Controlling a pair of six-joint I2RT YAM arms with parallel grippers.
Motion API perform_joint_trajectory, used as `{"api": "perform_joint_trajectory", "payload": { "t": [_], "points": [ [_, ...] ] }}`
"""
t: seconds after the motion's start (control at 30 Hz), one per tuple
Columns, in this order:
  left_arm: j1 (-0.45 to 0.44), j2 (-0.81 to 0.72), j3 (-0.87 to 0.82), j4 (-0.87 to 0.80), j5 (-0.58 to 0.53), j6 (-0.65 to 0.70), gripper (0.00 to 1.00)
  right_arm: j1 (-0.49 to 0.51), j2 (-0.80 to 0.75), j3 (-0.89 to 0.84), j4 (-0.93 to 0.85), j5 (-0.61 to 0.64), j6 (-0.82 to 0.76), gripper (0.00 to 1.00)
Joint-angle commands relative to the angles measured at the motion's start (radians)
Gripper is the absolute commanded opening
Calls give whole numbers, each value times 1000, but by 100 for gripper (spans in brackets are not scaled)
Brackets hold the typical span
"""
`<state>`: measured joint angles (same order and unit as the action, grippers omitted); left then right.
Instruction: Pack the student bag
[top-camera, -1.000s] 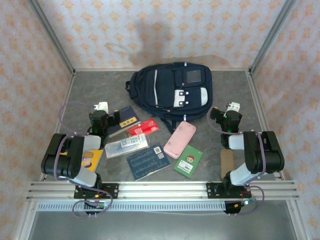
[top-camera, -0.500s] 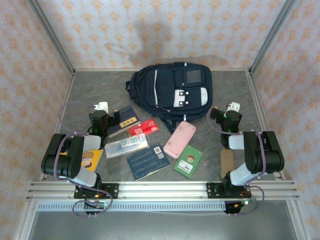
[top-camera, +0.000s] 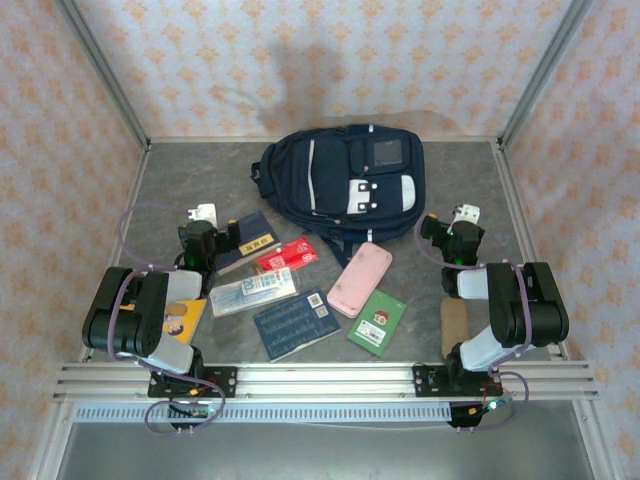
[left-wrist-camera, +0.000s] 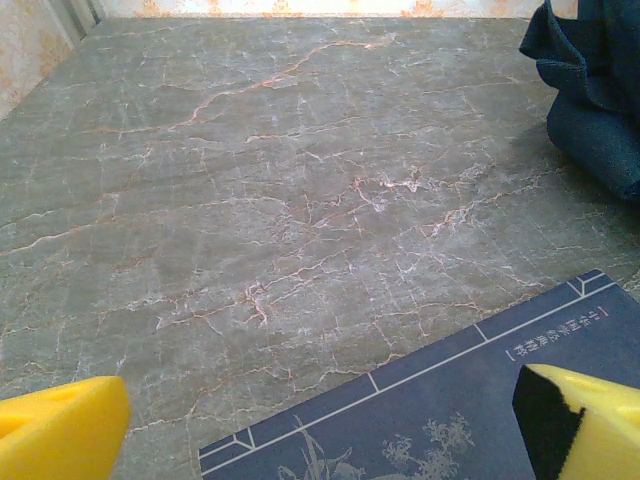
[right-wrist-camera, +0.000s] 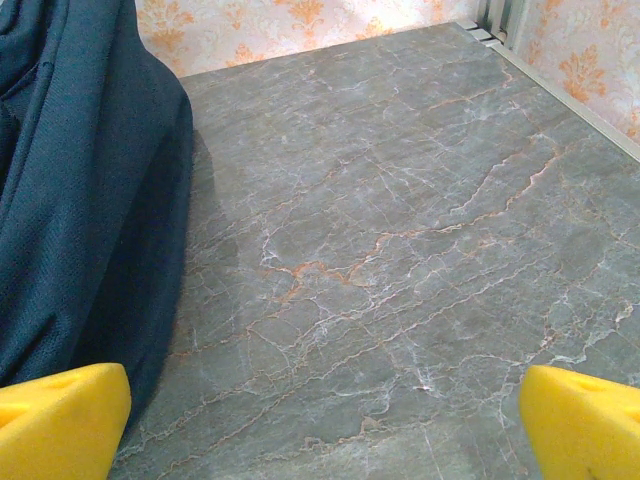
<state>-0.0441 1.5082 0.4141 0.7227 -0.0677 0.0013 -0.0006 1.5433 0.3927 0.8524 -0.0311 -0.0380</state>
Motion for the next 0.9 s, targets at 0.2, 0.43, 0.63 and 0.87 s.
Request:
{"api": "perform_joint_trajectory", "payload": {
  "t": [0.2,0.43,0.63,0.87],
  "points": [
    [-2,-16,25,-5,2,21,100,2,-7,1,15,-13,-9,99],
    [-16,-208,136,-307,-86,20,100,75,-397,24,-285,-60,-85,99],
    [-82,-379,283,-542,-68,31,100,305,-696,198,-740,-44,-85,99],
    [-265,-505,534,-872,-26,87,100,597,-753,516,-1219,-14,-88,99]
  ]
}}
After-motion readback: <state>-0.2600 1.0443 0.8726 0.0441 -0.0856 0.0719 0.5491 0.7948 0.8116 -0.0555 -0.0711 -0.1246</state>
